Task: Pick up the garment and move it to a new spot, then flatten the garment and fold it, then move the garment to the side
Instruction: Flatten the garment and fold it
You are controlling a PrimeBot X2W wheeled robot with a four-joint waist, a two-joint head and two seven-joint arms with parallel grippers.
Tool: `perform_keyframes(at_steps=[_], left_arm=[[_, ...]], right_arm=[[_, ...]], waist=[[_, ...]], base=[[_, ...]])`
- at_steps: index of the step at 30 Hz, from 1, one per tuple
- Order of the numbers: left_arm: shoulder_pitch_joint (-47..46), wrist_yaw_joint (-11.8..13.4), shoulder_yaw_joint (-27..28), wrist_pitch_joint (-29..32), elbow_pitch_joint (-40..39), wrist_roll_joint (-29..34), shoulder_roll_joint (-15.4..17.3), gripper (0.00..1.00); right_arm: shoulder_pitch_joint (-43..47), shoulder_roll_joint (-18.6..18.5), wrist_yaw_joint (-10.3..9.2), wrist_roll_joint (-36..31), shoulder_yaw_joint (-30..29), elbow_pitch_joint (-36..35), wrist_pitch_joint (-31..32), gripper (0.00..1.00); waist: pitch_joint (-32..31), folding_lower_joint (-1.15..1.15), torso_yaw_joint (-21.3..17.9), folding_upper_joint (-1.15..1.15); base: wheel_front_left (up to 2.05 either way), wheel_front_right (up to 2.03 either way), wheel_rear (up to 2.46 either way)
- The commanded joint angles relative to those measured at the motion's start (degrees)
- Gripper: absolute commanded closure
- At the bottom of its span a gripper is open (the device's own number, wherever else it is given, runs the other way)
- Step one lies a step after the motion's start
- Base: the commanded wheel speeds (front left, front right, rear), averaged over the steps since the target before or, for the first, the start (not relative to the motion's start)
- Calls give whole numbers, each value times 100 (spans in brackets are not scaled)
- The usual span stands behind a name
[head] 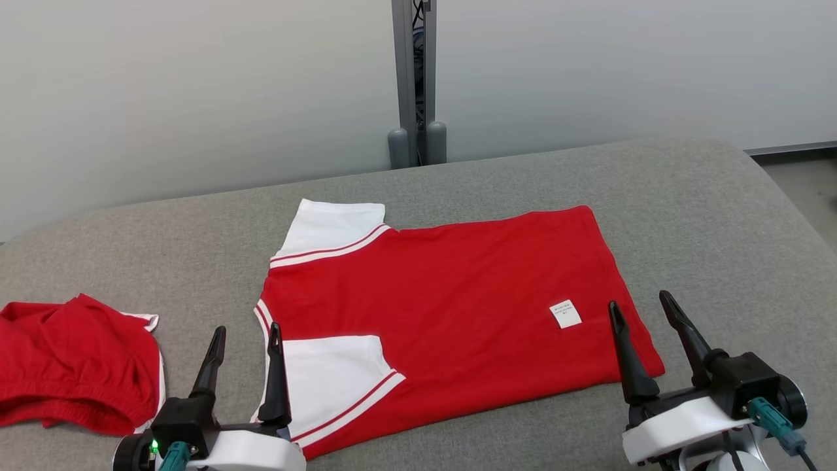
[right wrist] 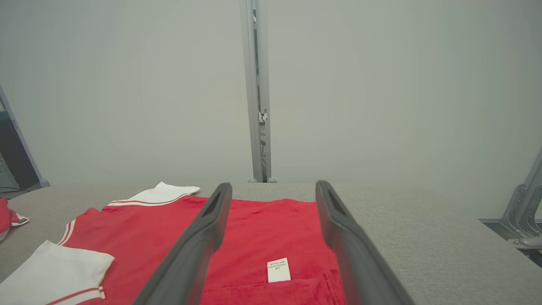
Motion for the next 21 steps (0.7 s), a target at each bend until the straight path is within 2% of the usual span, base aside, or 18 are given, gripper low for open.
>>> perform_keyframes(at_steps=[1, 7, 12, 16, 21], left_arm=[[41, -40, 48, -24, 2, 48, 25, 0], [6, -177, 163, -24, 203, 20, -18, 0], [-604, -397, 55, -23, 758, -23, -30, 0], [-1533, -580, -37, 142, 1399, -70, -28, 0], [-2993, -737, -103, 451, 2321, -34, -16, 0]], right_arm=[[84, -46, 0, 34, -12, 4, -5, 0], [86, -56, 0, 57, 35, 58, -5, 0], [44, -100, 0, 60, 106, 92, -5, 0], [-114, -153, 0, 76, 167, 67, -6, 0], [-453, -201, 0, 65, 280, -15, -5, 0]], waist=[[-2, 0, -10, 0], [45, 0, -38, 0], [207, 0, -7, 0], [517, 0, -18, 0], [1250, 0, -71, 0]], base=[[0, 0, 0], [0, 0, 0], [0, 0, 0], [0, 0, 0], [0, 0, 0]])
